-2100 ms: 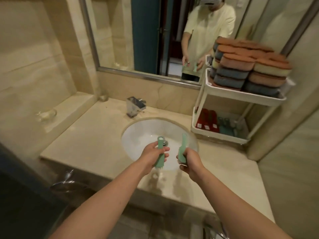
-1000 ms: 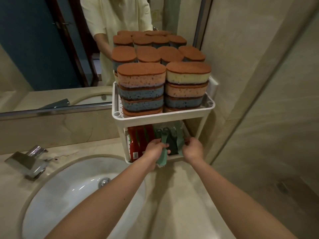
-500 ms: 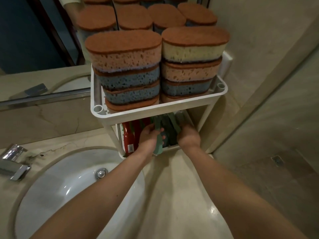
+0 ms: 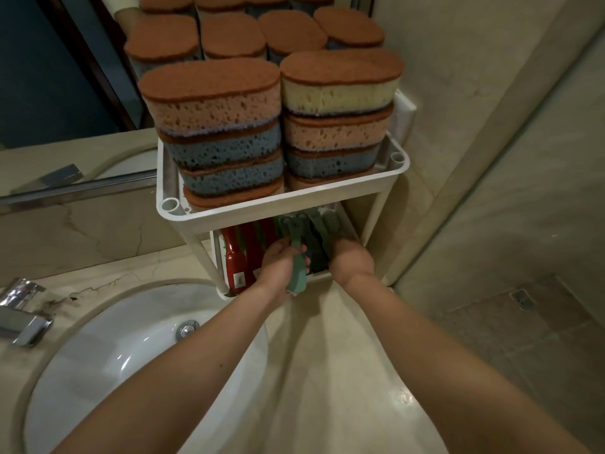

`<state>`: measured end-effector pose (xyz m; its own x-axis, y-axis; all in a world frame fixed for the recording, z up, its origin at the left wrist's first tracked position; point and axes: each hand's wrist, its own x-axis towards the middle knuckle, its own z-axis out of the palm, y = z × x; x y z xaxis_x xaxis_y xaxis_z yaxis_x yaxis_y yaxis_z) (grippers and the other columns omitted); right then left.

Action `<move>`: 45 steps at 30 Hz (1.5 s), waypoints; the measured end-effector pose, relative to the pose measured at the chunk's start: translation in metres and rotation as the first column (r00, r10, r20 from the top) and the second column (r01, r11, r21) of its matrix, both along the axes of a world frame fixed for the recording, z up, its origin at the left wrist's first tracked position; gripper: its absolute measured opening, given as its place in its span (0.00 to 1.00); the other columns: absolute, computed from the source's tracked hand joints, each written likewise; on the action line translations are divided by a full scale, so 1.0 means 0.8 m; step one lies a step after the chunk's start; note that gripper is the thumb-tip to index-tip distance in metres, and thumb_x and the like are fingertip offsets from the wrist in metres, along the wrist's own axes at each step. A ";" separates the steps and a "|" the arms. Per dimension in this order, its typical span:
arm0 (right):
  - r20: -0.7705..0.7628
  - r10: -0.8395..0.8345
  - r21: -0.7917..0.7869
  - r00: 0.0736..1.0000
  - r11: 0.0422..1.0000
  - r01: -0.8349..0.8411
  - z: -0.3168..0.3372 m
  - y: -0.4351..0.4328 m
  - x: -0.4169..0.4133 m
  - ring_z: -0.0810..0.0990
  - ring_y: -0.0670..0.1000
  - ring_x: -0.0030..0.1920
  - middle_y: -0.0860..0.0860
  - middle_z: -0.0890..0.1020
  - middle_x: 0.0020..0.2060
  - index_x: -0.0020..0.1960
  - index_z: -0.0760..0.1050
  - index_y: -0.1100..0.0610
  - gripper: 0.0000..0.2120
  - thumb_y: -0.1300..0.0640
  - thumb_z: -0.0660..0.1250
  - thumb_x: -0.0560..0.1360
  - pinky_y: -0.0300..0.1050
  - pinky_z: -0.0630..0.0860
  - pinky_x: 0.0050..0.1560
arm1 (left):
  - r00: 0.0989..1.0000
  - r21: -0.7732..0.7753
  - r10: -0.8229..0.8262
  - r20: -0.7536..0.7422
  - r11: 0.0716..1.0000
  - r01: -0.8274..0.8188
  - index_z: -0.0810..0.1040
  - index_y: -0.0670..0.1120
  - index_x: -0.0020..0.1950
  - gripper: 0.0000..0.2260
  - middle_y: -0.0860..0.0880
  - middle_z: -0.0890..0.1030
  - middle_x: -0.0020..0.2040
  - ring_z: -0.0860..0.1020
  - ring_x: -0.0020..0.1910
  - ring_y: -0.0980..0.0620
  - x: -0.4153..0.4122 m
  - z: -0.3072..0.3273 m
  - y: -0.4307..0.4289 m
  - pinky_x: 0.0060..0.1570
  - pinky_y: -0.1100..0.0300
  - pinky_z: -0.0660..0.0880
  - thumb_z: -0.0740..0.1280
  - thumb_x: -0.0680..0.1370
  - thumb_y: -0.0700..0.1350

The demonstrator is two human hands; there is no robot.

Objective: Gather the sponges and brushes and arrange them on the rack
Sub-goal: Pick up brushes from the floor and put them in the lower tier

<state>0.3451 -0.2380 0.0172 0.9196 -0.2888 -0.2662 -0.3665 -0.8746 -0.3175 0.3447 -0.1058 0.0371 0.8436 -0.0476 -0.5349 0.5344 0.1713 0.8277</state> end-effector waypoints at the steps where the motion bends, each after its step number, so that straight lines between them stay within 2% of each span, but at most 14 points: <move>1: 0.016 0.002 0.022 1.000 1.000 -0.002 0.001 -0.001 -0.003 0.80 0.58 0.53 0.57 0.81 0.53 0.56 0.78 0.58 0.09 0.62 0.63 0.77 0.47 0.75 0.47 | 1.000 -0.008 -0.002 -0.016 1.000 0.002 0.72 0.46 0.61 0.10 0.45 0.78 0.43 0.77 0.37 0.49 -0.001 0.000 -0.002 0.38 0.56 0.76 0.58 0.82 0.39; 6: 0.319 -0.056 0.193 0.946 0.981 -0.007 0.007 -0.008 -0.022 0.81 0.55 0.41 0.52 0.83 0.41 0.52 0.81 0.53 0.09 0.56 0.63 0.77 0.40 0.68 0.35 | 0.995 -0.053 0.025 -0.098 0.998 -0.030 0.73 0.46 0.59 0.08 0.44 0.79 0.48 0.79 0.42 0.48 0.008 0.007 -0.026 0.49 0.50 0.79 0.60 0.81 0.38; 8: 0.336 -0.170 0.343 0.927 0.938 0.048 0.012 -0.009 -0.031 0.79 0.52 0.36 0.48 0.82 0.35 0.46 0.80 0.49 0.08 0.52 0.62 0.77 0.40 0.67 0.30 | 0.992 -0.069 0.041 -0.116 0.996 -0.049 0.76 0.44 0.60 0.10 0.43 0.80 0.50 0.80 0.47 0.46 0.015 0.011 -0.039 0.55 0.46 0.78 0.61 0.80 0.37; 10: 0.242 -0.257 0.471 0.936 0.874 0.118 0.016 -0.010 -0.037 0.79 0.51 0.33 0.47 0.80 0.32 0.41 0.76 0.49 0.08 0.48 0.62 0.76 0.41 0.72 0.29 | 0.992 -0.081 0.060 -0.112 0.994 -0.069 0.77 0.47 0.56 0.10 0.43 0.80 0.54 0.79 0.51 0.45 0.021 0.013 -0.050 0.54 0.46 0.78 0.60 0.80 0.37; 12: 0.070 -0.317 0.639 0.946 0.742 0.202 0.015 -0.011 -0.043 0.79 0.51 0.28 0.50 0.82 0.31 0.44 0.75 0.52 0.09 0.47 0.62 0.76 0.44 0.75 0.28 | 0.992 -0.090 0.081 -0.099 0.992 -0.090 0.77 0.49 0.58 0.13 0.43 0.79 0.57 0.78 0.55 0.44 0.027 0.012 -0.062 0.56 0.47 0.77 0.58 0.79 0.36; 14: -0.067 -0.379 0.794 0.923 0.540 0.279 0.015 -0.016 -0.049 0.79 0.50 0.25 0.53 0.82 0.30 0.50 0.75 0.58 0.09 0.52 0.64 0.77 0.42 0.75 0.25 | 0.994 -0.066 0.084 -0.075 0.994 -0.089 0.76 0.49 0.62 0.17 0.43 0.78 0.60 0.77 0.56 0.44 0.033 0.009 -0.074 0.59 0.47 0.75 0.57 0.79 0.34; 17: -0.195 -0.469 0.909 0.861 0.243 0.338 0.017 -0.023 -0.055 0.81 0.50 0.26 0.56 0.83 0.32 0.53 0.75 0.62 0.08 0.61 0.67 0.76 0.41 0.78 0.26 | 0.996 -0.042 0.069 -0.051 0.997 -0.071 0.74 0.50 0.66 0.20 0.44 0.77 0.62 0.76 0.57 0.45 0.038 0.004 -0.089 0.60 0.48 0.75 0.57 0.78 0.33; 20: -0.245 -0.541 0.932 0.805 0.099 0.350 0.015 -0.029 -0.056 0.81 0.49 0.25 0.58 0.82 0.33 0.53 0.76 0.64 0.07 0.65 0.68 0.76 0.40 0.78 0.27 | 0.999 0.006 -0.002 -0.035 1.000 0.002 0.72 0.50 0.69 0.22 0.44 0.75 0.64 0.76 0.57 0.46 0.038 -0.001 -0.095 0.57 0.50 0.75 0.57 0.78 0.32; 24: -0.263 -0.659 0.914 0.705 0.065 0.401 0.004 -0.034 -0.051 0.80 0.48 0.24 0.58 0.82 0.33 0.52 0.76 0.66 0.06 0.67 0.68 0.75 0.40 0.80 0.28 | 0.985 0.228 -0.168 0.033 0.961 0.156 0.73 0.51 0.67 0.20 0.46 0.75 0.65 0.74 0.56 0.49 0.033 -0.008 -0.092 0.60 0.54 0.73 0.60 0.79 0.34; 26: -0.259 -0.698 0.908 0.667 0.059 0.414 -0.004 -0.034 -0.047 0.81 0.48 0.26 0.58 0.82 0.34 0.51 0.75 0.64 0.05 0.67 0.68 0.76 0.39 0.80 0.28 | 0.977 0.263 -0.208 0.038 0.946 0.191 0.71 0.50 0.70 0.20 0.47 0.74 0.67 0.74 0.59 0.50 0.033 -0.013 -0.088 0.62 0.55 0.72 0.59 0.80 0.35; 30: -0.228 -0.760 0.907 0.609 0.062 0.417 -0.019 -0.029 -0.038 0.81 0.51 0.30 0.57 0.82 0.35 0.52 0.75 0.62 0.05 0.66 0.66 0.77 0.39 0.79 0.28 | 0.976 0.196 -0.219 0.007 0.957 0.213 0.68 0.47 0.72 0.21 0.46 0.77 0.63 0.76 0.60 0.50 0.031 -0.018 -0.083 0.56 0.57 0.74 0.57 0.80 0.33; 33: -0.210 -0.796 0.903 0.568 0.064 0.424 -0.028 -0.026 -0.033 0.83 0.52 0.30 0.57 0.82 0.36 0.50 0.75 0.61 0.04 0.66 0.66 0.76 0.39 0.79 0.28 | 0.975 0.143 -0.222 -0.001 0.965 0.220 0.66 0.45 0.73 0.23 0.44 0.74 0.67 0.74 0.66 0.47 0.028 -0.015 -0.082 0.62 0.54 0.73 0.57 0.79 0.30; 40: -0.200 -0.831 0.898 0.519 0.056 0.437 -0.040 -0.020 -0.027 0.84 0.53 0.29 0.58 0.83 0.36 0.42 0.75 0.57 0.06 0.65 0.69 0.75 0.44 0.81 0.32 | 0.986 0.094 -0.162 -0.045 0.982 0.166 0.67 0.44 0.72 0.22 0.42 0.73 0.69 0.72 0.67 0.46 0.031 -0.007 -0.085 0.66 0.52 0.71 0.56 0.80 0.29; 45: -0.197 -0.836 0.903 0.511 0.047 0.426 -0.039 -0.021 -0.028 0.82 0.51 0.27 0.57 0.83 0.36 0.43 0.76 0.57 0.07 0.67 0.64 0.76 0.44 0.81 0.31 | 0.983 0.026 -0.151 -0.105 0.988 0.155 0.69 0.42 0.70 0.20 0.41 0.74 0.67 0.74 0.66 0.45 0.026 0.001 -0.085 0.62 0.54 0.72 0.54 0.80 0.30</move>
